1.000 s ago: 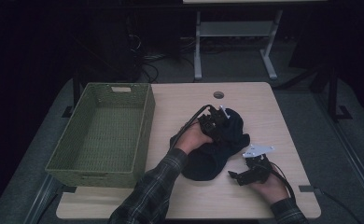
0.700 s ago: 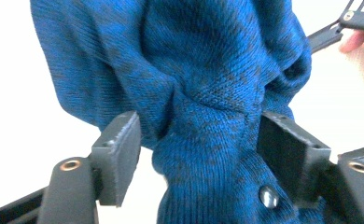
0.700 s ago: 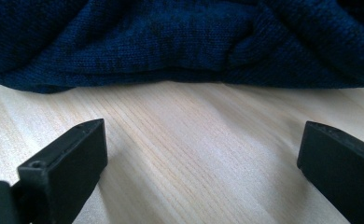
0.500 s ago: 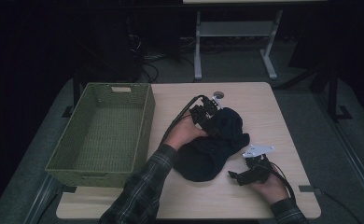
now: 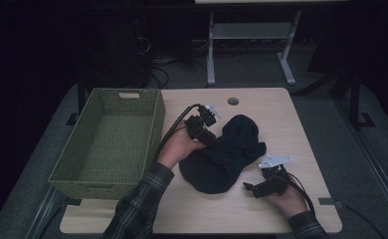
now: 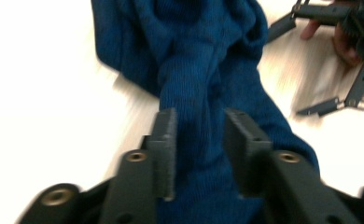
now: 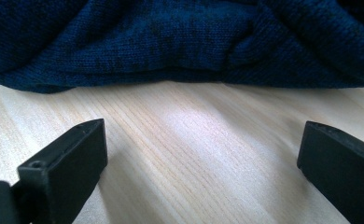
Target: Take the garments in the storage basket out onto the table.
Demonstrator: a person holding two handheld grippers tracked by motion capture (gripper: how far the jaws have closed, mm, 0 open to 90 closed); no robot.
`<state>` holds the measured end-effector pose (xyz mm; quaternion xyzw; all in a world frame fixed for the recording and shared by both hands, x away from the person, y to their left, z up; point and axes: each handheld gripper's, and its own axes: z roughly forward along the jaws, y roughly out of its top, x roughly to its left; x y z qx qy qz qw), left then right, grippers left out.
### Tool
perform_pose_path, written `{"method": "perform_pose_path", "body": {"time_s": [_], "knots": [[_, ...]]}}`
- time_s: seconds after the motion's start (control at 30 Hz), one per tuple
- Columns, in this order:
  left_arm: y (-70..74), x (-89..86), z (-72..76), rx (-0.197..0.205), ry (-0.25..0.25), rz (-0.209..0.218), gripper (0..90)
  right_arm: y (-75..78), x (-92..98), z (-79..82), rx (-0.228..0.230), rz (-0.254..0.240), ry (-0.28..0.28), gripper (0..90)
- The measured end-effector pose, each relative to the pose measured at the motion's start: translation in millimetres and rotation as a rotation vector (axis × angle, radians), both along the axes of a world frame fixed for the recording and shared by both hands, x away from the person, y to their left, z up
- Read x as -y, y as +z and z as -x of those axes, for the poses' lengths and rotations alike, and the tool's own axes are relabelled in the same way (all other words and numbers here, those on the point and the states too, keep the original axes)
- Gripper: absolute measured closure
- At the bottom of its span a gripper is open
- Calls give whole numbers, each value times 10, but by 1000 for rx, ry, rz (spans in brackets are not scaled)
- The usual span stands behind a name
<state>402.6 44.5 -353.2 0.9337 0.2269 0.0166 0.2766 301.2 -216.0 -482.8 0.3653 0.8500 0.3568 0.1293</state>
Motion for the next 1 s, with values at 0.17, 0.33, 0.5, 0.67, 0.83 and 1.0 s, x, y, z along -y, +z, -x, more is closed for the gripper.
{"method": "perform_pose_path", "body": {"time_s": [0.17, 0.33, 0.5, 0.67, 0.83, 1.0], "knots": [[-11, -129, 131, -3, 14, -9, 882, -1, 2, -2, 3, 1, 3, 11], [-101, -192, 240, -1, 38, -42, 899, -2, 5, 3, 5, 1, -1, 11], [-259, -265, 325, -18, 72, -60, 900, -2, 6, 5, 4, 1, -2, 11], [-457, -256, 434, -32, 77, -91, 899, 0, 5, 6, 2, 1, -3, 11], [-605, -250, 467, -46, 84, -107, 899, -2, 6, 4, 4, 2, -2, 11], [-659, -262, 485, -38, 99, -120, 899, -1, 7, 3, 3, 2, 0, 11]]}}
